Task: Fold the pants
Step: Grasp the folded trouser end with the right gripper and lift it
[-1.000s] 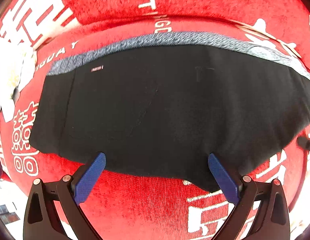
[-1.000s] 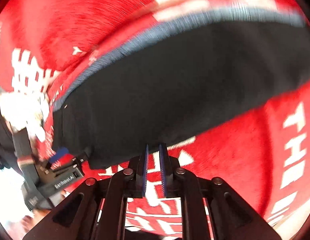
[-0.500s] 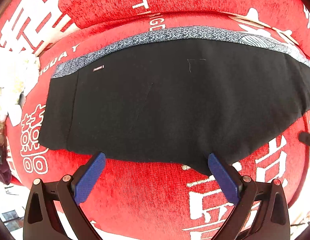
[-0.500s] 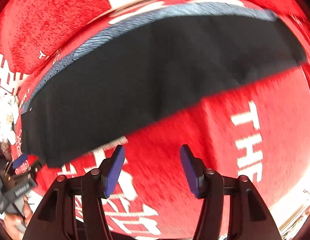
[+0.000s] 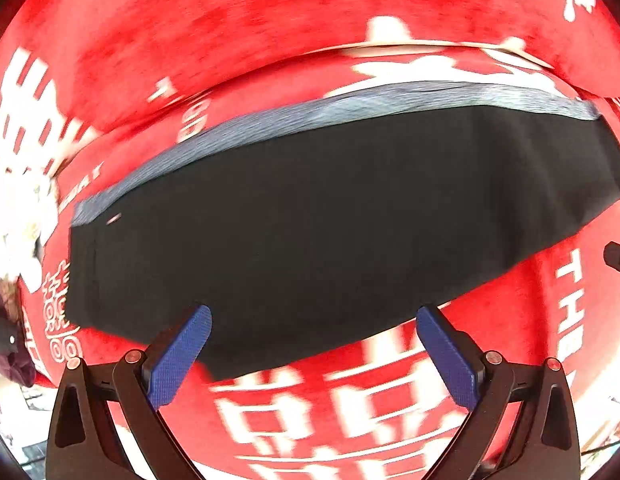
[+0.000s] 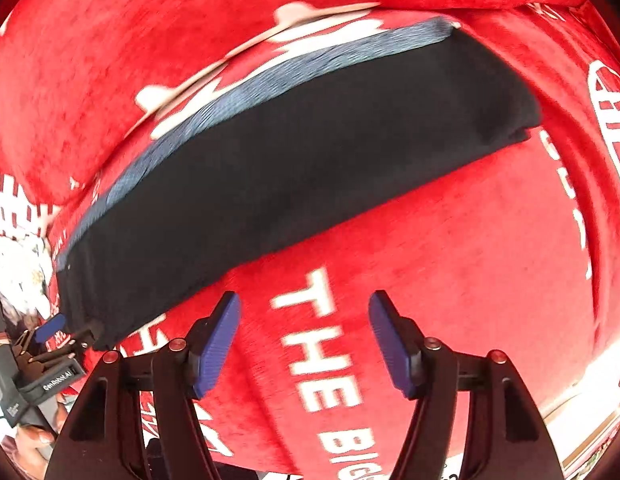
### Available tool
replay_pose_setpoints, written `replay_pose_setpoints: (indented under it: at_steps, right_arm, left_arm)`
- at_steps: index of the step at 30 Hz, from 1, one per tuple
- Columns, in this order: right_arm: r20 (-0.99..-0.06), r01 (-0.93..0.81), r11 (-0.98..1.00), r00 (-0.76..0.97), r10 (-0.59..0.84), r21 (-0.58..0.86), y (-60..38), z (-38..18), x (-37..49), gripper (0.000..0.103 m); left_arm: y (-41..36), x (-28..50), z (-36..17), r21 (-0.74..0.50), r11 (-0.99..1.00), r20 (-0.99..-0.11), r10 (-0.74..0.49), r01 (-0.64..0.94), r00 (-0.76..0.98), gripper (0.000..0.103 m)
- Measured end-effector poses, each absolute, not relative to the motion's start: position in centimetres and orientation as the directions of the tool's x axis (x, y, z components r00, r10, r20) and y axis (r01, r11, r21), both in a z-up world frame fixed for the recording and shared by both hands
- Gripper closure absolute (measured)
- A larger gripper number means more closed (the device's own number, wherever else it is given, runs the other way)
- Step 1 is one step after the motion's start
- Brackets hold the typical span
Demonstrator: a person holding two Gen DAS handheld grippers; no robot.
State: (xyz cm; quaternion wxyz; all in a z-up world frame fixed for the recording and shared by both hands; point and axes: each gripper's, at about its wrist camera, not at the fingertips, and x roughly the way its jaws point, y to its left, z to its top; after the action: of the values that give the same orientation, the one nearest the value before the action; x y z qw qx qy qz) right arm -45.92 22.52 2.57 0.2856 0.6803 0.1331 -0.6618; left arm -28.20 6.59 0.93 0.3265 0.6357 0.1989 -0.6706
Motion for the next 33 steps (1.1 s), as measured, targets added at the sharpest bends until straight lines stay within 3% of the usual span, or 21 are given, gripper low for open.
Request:
replay_pose_setpoints:
  at_steps: [11, 19, 31, 32, 33]
  right_arm:
    - [-0.958, 0.424, -0.860, 0.089, -0.272, 0.284, 30.0, 2.3, -55.7, 0.033]
    - [-0.843, 0.104, -0.837, 0.107, -0.527, 0.537, 34.7, -0.4, -60.6, 0.033]
    - [-0.647, -0.012, -0.648, 0.052, -0.761, 0.762, 34.8, -3.5, -62.4, 0.029]
    - [-0.636, -0.021, -0.637, 0.038, -0.771, 0.771, 34.4, -3.7, -62.6, 0.029]
    - [-0.627, -0.041, -0.627, 0.028, -0.779, 0.778, 34.0, -3.9, -62.8, 0.029]
  left_arm:
    - [11.5, -39.6, 0.1, 0.106, -0.763, -0.988, -0.153, 0.637, -0.020, 0.000]
    - [11.6, -44.6, -1.5, 0.096, -0.754, -0.987, -0.155, 0.650, -0.034, 0.000]
    - [10.4, -45.1, -4.2, 0.090, -0.723, -0.988, -0.150, 0.685, -0.028, 0.000]
    - [10.3, -45.2, -4.1, 0.087, -0.725, -0.990, -0.142, 0.683, -0.025, 0.002]
    - [10.2, -45.3, -3.7, 0.081, -0.723, -0.990, -0.140, 0.686, -0.030, 0.014]
